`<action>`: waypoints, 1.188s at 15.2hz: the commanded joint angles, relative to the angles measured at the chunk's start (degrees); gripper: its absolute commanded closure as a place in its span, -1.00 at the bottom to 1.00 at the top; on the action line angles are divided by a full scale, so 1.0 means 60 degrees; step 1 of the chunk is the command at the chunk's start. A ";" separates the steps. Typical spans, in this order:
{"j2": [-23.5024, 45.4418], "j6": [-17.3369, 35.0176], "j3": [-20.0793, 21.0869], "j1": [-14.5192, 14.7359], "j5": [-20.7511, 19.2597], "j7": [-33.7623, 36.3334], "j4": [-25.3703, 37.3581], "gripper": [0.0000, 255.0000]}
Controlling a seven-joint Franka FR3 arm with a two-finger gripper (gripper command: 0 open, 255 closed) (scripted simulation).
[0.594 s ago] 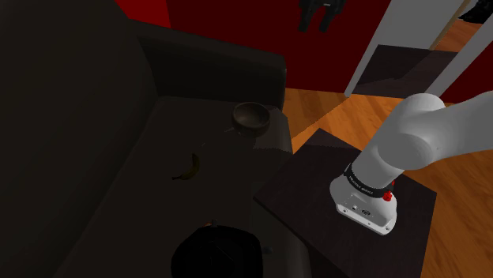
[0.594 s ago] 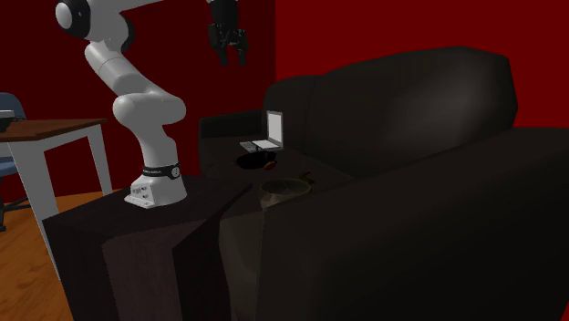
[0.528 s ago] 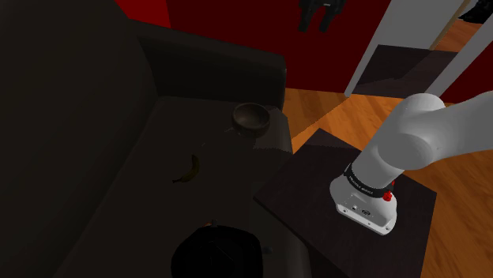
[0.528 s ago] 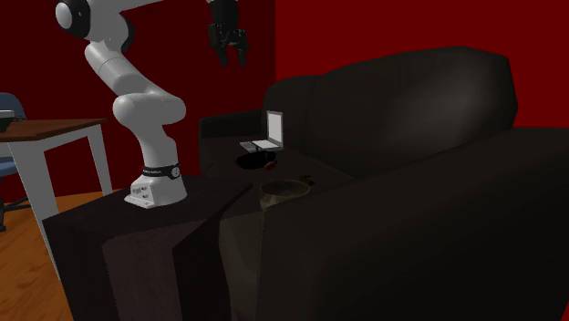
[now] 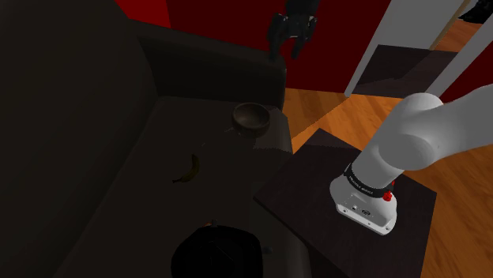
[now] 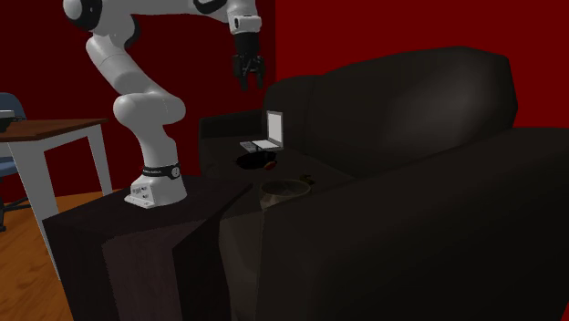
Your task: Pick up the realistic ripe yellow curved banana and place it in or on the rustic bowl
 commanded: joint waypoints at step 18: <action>0.5624 0.5233 0.2244 0.0471 0.0185 0.2244 0.0176 -1.00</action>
